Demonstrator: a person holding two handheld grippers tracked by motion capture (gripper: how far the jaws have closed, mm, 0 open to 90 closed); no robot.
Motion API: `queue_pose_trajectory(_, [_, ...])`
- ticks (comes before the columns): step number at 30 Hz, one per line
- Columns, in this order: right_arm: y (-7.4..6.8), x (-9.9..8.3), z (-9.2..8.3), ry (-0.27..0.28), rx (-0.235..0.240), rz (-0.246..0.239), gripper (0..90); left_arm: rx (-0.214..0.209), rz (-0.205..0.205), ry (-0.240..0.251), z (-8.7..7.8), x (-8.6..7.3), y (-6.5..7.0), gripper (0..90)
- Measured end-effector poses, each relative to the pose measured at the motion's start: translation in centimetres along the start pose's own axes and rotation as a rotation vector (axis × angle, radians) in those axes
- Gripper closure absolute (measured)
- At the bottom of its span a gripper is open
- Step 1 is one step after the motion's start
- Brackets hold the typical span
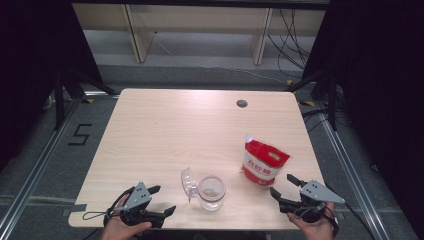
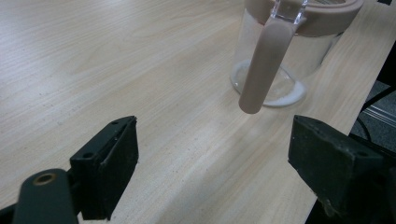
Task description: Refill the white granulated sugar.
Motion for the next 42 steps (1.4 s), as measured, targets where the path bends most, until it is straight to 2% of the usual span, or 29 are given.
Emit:
queue_pose_trajectory(2, [0.2, 0.1, 0.5, 0.003, 0.005, 0.000, 24.9, 0.000, 0.000, -0.001, 0.0, 0.0, 0.0, 16.0])
queue_pose_trajectory(3, [0.1, 0.1, 0.6, 0.004, 0.013, 0.015, 25.9, -0.002, 0.000, 0.000, 0.0, 0.0, 0.0, 16.0])
queue_pose_trajectory(4, [0.4, 0.0, 0.9, 0.014, 0.027, -0.026, 26.7, 0.000, 0.003, -0.001, 0.0, 0.0, 0.0, 16.0])
queue_pose_trajectory(5, [0.5, 0.0, 1.1, 0.013, 0.021, -0.018, 25.9, 0.000, 0.003, -0.001, 0.0, 0.0, 0.0, 16.0])
queue_pose_trajectory(6, [0.6, 0.0, 1.4, 0.014, 0.025, -0.019, 25.2, -0.009, -0.034, 0.011, 0.1, 0.0, 0.3, 16.0])
queue_pose_trajectory(8, [0.6, -0.1, 1.8, 0.012, 0.030, 0.005, 23.9, -0.008, -0.012, 0.008, 0.0, 0.0, 0.1, 16.0])
queue_pose_trajectory(11, [1.1, -0.1, 2.2, 0.020, 0.030, -0.011, 24.5, -0.011, -0.006, 0.012, 0.0, 0.1, 0.1, 16.0])
queue_pose_trajectory(12, [1.4, -0.1, 2.7, 0.028, 0.029, -0.006, 24.7, -0.012, -0.036, 0.015, 0.0, 0.0, 0.2, 16.0])
queue_pose_trajectory(15, [1.6, -0.1, 3.1, 0.041, 0.032, -0.012, 24.4, -0.015, -0.042, 0.025, 0.0, 0.0, 0.2, 16.0])
queue_pose_trajectory(16, [1.7, -0.1, 3.4, 0.041, 0.034, 0.010, 23.8, -0.011, -0.031, 0.017, -0.1, 0.0, 0.1, 16.0])
queue_pose_trajectory(17, [1.7, -0.1, 3.4, 0.041, 0.034, 0.010, 23.8, -0.011, -0.031, 0.017, -0.1, 0.0, 0.1, 16.0])
queue_pose_trajectory(18, [1.7, 0.0, 3.9, 0.046, 0.048, -0.018, 23.0, -0.004, -0.026, 0.014, -0.1, 0.0, 0.1, 16.0])
queue_pose_trajectory(22, [1.5, 0.1, 4.4, 0.059, 0.053, -0.043, 22.2, -0.014, -0.040, 0.021, 0.0, 0.0, 0.2, 16.0])
queue_pose_trajectory(23, [1.2, 0.2, 4.5, 0.056, 0.050, -0.014, 21.7, -0.015, -0.034, 0.017, 0.0, 0.0, 0.2, 16.0])
queue_pose_trajectory(24, [1.3, 0.2, 4.7, 0.068, 0.052, -0.034, 21.9, -0.016, -0.024, 0.011, 0.1, 0.0, 0.2, 16.1])
queue_pose_trajectory(25, [1.3, 0.1, 5.1, 0.063, 0.060, -0.049, 21.8, -0.022, -0.032, 0.013, 0.2, 0.0, 0.3, 16.1])
queue_pose_trajectory(26, [1.2, 0.0, 5.2, 0.061, 0.057, -0.028, 21.8, -0.023, -0.025, 0.010, 0.2, 0.0, 0.3, 16.1])
queue_pose_trajectory(28, [1.3, 0.0, 5.4, 0.068, 0.052, -0.037, 21.6, -0.024, -0.019, 0.011, 0.2, 0.0, 0.3, 16.1])
queue_pose_trajectory(29, [1.1, 0.0, 5.5, 0.058, 0.053, -0.008, 21.5, -0.023, -0.026, 0.011, 0.1, 0.0, 0.3, 16.1])
queue_pose_trajectory(32, [1.5, 0.1, 6.2, 0.086, 0.069, -0.063, 21.9, -0.024, -0.031, 0.015, 0.2, 0.0, 0.3, 16.1])
queue_pose_trajectory(33, [1.5, 0.1, 6.4, 0.073, 0.045, -0.055, 21.6, -0.024, -0.030, 0.015, 0.2, 0.0, 0.3, 16.1])
queue_pose_trajectory(35, [1.4, 0.1, 6.5, 0.081, 0.055, -0.056, 21.7, -0.025, -0.024, 0.011, 0.1, 0.0, 0.3, 16.1])
queue_pose_trajectory(38, [1.4, 0.0, 6.7, 0.084, 0.062, -0.064, 22.2, -0.029, 0.007, 0.010, 0.2, 0.2, 0.2, 16.0])
queue_pose_trajectory(42, [1.4, 0.1, 7.1, 0.102, 0.076, -0.047, 22.8, -0.025, 0.004, 0.009, 0.2, 0.1, 0.2, 16.1])
Point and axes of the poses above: each handheld gripper's, and its own axes: z roughly forward along the jaws, x roughly out of its top, y roughly to its right, the point moved 2 cm from there along z, roughly forward along the jaws, and after that the axes turned 11 degrees about -z, right-handed, at the moved point
